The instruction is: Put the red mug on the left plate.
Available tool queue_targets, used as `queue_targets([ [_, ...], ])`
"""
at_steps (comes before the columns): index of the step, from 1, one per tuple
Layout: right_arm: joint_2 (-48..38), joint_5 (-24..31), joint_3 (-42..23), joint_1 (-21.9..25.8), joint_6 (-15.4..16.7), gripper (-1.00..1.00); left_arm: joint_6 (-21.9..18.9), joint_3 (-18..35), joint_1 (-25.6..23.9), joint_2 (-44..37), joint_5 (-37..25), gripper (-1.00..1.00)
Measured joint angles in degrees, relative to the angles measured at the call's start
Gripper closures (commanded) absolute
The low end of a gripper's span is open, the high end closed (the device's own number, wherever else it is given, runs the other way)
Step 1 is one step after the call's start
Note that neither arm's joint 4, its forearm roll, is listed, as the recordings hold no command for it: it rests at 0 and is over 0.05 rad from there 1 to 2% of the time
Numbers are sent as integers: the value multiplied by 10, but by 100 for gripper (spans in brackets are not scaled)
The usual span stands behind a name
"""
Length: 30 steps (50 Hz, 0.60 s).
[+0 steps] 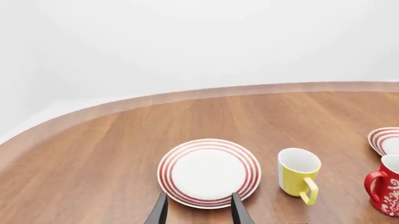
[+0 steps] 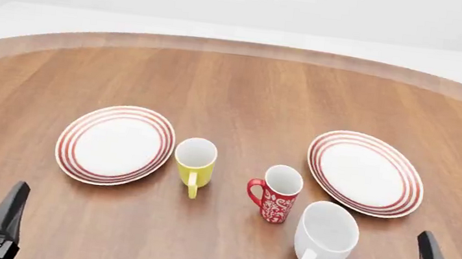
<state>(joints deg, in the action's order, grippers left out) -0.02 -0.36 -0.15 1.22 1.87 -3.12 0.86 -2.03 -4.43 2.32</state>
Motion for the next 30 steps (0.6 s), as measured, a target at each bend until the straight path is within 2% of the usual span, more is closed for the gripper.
queue_targets([
  [14, 0, -3, 0, 0, 4, -100, -24, 45, -37, -55, 7, -100],
  [30, 0, -3, 0, 3, 11, -100, -73, 95, -97, -174, 59, -100],
])
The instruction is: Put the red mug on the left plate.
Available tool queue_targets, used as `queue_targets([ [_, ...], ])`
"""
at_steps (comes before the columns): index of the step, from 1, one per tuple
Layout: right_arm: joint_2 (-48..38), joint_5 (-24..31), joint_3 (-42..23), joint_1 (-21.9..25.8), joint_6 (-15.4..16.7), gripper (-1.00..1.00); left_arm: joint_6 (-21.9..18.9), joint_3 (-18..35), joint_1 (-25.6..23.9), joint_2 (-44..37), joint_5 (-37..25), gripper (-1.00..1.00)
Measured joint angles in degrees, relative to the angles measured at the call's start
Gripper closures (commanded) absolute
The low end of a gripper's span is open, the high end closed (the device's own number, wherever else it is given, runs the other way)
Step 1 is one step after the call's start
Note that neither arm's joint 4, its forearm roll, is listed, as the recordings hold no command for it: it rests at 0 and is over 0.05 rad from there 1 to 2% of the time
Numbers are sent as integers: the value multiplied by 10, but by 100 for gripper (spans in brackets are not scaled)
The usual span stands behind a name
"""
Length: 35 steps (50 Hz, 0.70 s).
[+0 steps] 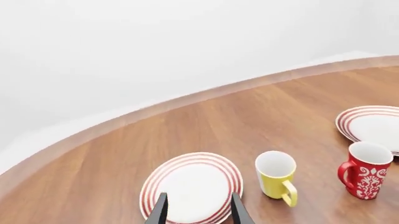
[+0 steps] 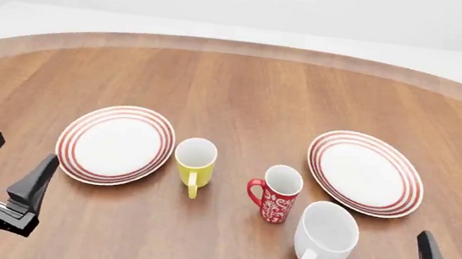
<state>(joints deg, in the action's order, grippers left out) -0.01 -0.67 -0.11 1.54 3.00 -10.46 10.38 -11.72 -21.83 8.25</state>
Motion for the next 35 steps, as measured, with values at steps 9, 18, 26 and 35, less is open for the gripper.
queue_targets([
  [9, 0, 2, 0, 1, 2, -100, -32, 34, -36, -75, 31, -100],
  [18, 0, 2, 1, 2, 5, -100, -61, 75, -71, -146, 49, -100],
  [26, 0, 2, 1, 4, 9, -100, -89, 103, -110, -203, 60, -100],
  [35, 0, 3, 1, 7, 13, -100, -116, 133, -154, -269, 64, -100],
])
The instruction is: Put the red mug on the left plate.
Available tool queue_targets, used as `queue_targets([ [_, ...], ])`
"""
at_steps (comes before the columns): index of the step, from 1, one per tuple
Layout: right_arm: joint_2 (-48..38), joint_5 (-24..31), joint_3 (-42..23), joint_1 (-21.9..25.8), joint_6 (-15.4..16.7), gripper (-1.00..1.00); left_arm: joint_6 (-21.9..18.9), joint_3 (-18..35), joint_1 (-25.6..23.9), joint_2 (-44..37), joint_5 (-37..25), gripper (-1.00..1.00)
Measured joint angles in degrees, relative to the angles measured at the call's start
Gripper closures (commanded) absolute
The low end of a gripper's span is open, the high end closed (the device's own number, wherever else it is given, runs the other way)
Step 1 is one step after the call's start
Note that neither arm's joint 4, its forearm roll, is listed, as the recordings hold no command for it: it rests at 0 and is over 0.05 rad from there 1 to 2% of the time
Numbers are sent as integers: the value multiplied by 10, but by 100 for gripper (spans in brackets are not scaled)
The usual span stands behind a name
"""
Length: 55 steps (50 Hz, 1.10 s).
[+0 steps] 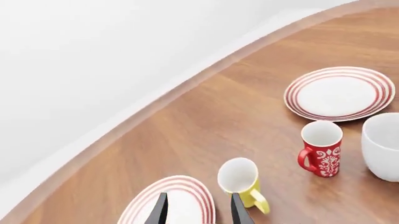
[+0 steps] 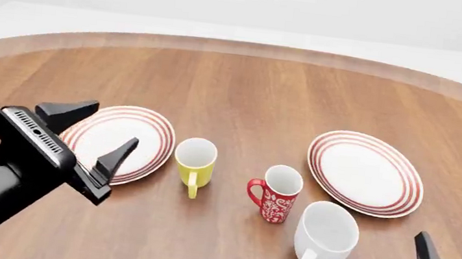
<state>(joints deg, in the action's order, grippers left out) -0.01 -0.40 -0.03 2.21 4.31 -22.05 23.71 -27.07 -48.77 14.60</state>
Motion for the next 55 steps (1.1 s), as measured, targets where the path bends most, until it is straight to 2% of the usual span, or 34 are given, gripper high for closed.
queue_targets([
  [23, 0, -2, 0, 9, 10, -100, -50, 92, -95, -146, -15, -100],
  [55, 0, -5, 0, 17, 15, -100, -87, 182, -193, -278, -78, -100],
])
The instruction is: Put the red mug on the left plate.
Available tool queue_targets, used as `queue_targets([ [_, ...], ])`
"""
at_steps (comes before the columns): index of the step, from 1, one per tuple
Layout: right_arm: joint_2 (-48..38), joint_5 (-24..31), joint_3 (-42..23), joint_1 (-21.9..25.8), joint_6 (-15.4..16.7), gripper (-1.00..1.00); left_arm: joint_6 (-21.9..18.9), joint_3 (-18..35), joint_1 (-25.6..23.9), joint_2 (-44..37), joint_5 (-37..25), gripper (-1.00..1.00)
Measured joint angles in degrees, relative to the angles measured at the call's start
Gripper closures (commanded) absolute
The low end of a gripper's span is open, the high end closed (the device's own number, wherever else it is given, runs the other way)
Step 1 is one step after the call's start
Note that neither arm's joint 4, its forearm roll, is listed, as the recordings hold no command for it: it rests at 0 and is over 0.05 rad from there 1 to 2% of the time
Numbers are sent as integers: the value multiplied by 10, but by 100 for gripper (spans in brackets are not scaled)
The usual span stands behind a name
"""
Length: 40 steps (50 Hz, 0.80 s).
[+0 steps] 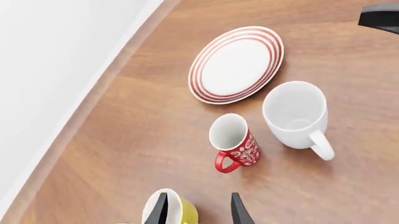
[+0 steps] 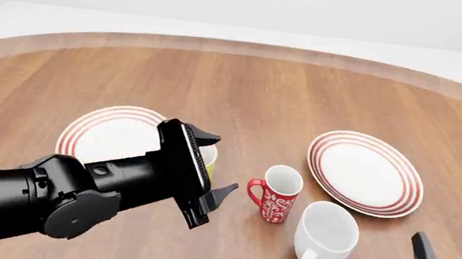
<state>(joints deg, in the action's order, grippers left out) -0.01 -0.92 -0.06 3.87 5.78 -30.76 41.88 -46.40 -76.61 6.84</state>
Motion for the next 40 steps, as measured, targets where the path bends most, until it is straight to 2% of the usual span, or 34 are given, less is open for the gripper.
queue_targets([
  [18, 0, -1, 0, 4, -1, -100, -11, 44, -29, -68, -21, -100],
  [40, 0, -3, 0, 7, -1, -100, -32, 79, -28, -152, -31, -100],
])
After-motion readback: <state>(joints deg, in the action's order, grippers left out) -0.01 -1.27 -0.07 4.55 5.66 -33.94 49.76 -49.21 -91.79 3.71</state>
